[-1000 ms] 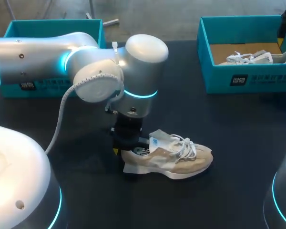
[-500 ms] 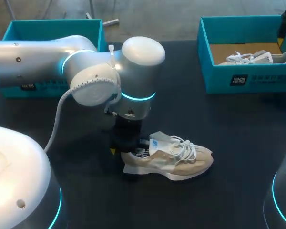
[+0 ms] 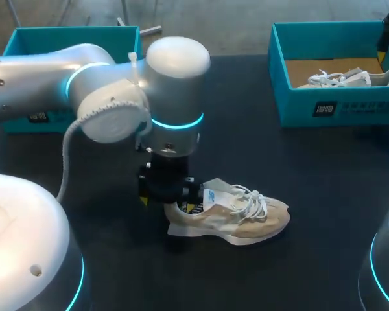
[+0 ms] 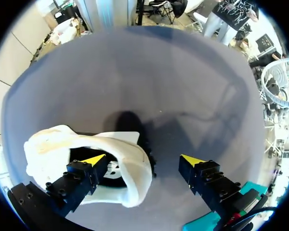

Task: Take the shoe out of the shoebox, open the shoe tongue, remove and reinsert the insole, then place the shoe into the shoebox

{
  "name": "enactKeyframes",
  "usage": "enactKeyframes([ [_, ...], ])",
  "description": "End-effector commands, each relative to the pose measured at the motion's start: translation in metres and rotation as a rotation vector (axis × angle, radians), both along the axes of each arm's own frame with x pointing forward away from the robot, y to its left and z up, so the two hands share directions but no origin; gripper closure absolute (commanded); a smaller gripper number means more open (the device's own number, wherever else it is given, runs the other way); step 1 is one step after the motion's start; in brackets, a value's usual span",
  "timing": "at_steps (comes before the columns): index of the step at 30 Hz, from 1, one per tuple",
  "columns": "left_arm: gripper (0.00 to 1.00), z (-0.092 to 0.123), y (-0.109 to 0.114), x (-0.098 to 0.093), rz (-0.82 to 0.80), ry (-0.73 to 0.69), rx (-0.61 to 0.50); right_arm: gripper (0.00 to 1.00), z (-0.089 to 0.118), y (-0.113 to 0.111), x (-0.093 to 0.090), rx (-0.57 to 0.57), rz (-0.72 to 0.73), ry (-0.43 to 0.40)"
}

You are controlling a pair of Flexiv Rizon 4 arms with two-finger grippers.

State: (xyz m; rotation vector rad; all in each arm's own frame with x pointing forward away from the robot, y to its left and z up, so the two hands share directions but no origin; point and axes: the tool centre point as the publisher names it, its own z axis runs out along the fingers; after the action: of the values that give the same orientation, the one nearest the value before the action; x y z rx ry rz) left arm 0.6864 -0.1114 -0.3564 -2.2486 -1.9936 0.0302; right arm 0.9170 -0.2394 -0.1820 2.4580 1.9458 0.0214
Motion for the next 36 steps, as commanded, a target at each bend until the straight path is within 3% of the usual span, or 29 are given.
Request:
enactKeyframes([
  [1, 0.0, 0.033, 0.025, -0.01, 0.019, -0.01, -0.088, 0.0, 0.0, 0.0, 0.0, 0.0, 0.0, -0.001],
  [8, 0.0, 0.072, 0.043, -0.025, 0.114, 0.002, -0.175, 0.0, 0.0, 0.0, 0.0, 0.0, 0.0, -0.001],
  [14, 0.0, 0.091, 0.064, -0.034, 0.271, 0.127, -0.243, 0.0, 0.0, 0.0, 0.0, 0.0, 0.0, -0.001],
  [23, 0.0, 0.096, 0.084, -0.049, 0.436, 0.295, -0.323, 0.0, 0.0, 0.0, 0.0, 0.0, 0.0, -0.001],
  [36, 0.0, 0.096, 0.086, -0.05, 0.442, 0.289, -0.318, 0.0, 0.0, 0.0, 0.0, 0.0, 0.0, -0.001],
])
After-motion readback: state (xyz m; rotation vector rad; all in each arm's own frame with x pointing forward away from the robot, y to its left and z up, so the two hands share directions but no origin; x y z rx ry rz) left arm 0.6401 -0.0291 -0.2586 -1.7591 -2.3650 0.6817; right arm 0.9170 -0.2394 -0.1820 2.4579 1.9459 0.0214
